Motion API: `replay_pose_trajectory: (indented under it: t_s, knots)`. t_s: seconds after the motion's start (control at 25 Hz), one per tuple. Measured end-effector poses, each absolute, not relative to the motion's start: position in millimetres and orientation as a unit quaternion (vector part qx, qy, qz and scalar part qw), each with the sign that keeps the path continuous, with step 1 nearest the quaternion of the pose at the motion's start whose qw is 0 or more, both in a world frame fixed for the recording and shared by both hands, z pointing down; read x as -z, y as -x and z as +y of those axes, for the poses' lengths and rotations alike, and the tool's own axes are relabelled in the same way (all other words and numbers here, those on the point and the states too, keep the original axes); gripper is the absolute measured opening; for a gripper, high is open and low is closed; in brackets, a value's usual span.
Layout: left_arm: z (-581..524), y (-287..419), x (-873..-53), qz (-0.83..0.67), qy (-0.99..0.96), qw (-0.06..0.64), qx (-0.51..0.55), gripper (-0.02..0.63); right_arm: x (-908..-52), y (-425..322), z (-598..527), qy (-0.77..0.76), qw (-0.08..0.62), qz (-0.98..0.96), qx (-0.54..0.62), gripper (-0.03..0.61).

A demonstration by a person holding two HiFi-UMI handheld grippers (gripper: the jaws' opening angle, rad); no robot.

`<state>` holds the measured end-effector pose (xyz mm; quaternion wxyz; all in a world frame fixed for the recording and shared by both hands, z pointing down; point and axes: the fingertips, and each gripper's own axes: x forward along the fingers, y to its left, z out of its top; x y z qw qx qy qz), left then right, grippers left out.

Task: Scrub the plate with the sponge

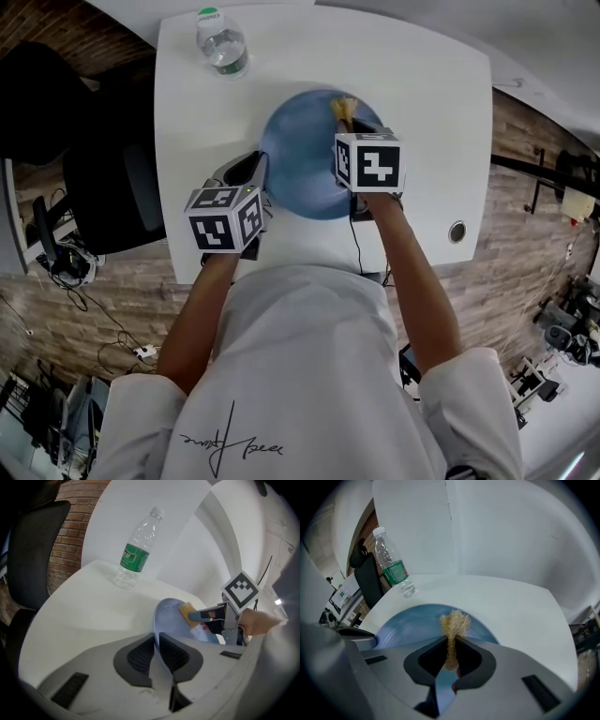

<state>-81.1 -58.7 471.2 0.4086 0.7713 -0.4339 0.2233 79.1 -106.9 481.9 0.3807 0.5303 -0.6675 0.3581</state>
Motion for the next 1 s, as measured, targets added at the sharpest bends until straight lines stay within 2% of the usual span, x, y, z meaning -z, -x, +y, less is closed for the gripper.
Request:
replay_pose_trajectory:
  t_s: [1.0]
  knots:
    - [-59, 80, -471, -0.432, -0.773, 0.408, -0.224, 0.032, -482, -54, -113, -0.508, 0.384, -0.687, -0.351, 0.038]
